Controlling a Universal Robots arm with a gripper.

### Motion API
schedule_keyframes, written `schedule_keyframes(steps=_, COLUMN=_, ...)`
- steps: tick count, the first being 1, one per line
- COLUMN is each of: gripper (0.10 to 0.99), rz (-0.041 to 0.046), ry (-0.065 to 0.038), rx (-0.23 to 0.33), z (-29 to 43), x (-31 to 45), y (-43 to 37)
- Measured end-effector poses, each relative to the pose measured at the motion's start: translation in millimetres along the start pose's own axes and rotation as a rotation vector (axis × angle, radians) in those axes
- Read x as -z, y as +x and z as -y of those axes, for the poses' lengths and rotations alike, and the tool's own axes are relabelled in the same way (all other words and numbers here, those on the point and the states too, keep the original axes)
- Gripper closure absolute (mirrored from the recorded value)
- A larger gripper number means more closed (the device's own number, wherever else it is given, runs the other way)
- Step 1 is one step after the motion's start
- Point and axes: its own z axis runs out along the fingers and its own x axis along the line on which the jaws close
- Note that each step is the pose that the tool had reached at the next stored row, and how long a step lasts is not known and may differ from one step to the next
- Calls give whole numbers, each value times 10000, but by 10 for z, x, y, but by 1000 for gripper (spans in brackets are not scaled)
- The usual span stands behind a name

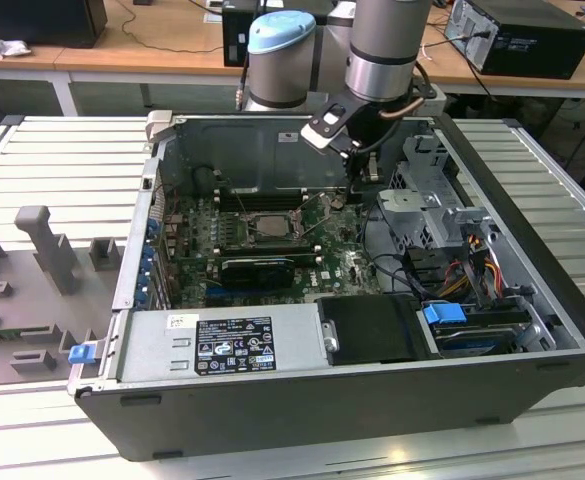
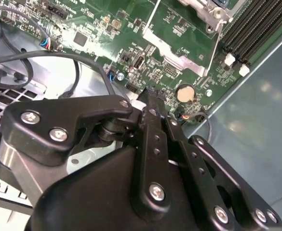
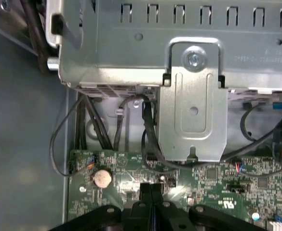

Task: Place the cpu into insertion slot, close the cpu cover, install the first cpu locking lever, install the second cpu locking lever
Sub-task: 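Close the cpu cover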

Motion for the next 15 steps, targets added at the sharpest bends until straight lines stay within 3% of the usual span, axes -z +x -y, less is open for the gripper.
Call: schedule_keyframes(steps=15, gripper=980, rz=-9, ry=0, rx=-1, z=29, x=-8, y=0)
